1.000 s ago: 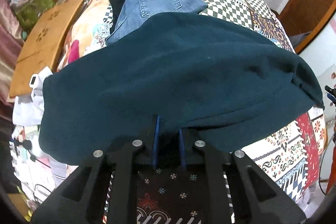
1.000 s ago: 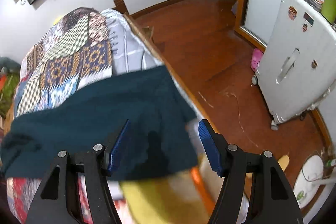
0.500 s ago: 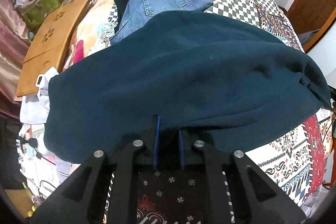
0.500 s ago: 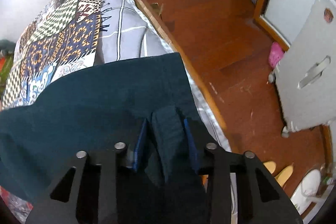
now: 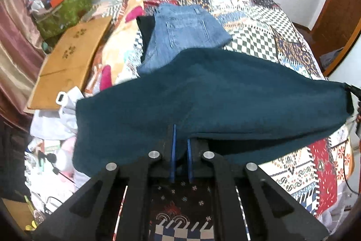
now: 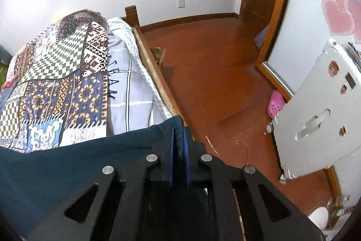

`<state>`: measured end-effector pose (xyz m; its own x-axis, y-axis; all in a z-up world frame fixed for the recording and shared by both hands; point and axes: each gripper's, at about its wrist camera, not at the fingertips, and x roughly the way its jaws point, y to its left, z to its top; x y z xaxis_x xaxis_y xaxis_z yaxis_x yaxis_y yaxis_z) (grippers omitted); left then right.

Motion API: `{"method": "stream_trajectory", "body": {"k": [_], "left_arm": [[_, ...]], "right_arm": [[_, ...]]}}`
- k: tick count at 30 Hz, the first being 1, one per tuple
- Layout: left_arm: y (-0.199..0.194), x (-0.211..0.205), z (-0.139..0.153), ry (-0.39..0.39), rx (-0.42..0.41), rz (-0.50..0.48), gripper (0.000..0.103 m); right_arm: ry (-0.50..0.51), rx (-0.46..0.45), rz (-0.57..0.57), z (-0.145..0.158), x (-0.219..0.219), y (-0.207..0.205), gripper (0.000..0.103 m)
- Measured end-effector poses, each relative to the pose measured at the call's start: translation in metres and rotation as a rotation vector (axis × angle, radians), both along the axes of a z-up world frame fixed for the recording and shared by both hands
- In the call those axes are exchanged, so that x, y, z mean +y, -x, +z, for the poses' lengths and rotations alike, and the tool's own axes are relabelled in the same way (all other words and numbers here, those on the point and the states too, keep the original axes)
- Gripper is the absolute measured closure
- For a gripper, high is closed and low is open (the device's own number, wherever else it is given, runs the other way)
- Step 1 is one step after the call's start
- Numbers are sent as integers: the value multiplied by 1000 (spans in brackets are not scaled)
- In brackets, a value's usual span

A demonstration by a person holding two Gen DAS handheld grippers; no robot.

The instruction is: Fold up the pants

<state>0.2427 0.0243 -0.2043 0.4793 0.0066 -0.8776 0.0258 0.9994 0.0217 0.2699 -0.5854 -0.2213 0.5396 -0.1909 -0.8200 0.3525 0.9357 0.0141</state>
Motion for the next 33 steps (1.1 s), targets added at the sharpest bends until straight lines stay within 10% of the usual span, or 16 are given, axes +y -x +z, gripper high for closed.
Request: {"method": "stream_trajectory", "body": {"k": [6, 14, 33], "left_arm": [[2, -8, -36, -6, 92, -37, 95], [7, -17, -47, -33, 96, -66, 95], [12, -22, -52, -68, 65, -71, 95]], "right_arm": [[-32, 172, -13, -50, -1, -22, 94], [-42, 122, -2, -6, -3, 27, 61], [-425, 152, -161, -57, -27, 76, 59]]}}
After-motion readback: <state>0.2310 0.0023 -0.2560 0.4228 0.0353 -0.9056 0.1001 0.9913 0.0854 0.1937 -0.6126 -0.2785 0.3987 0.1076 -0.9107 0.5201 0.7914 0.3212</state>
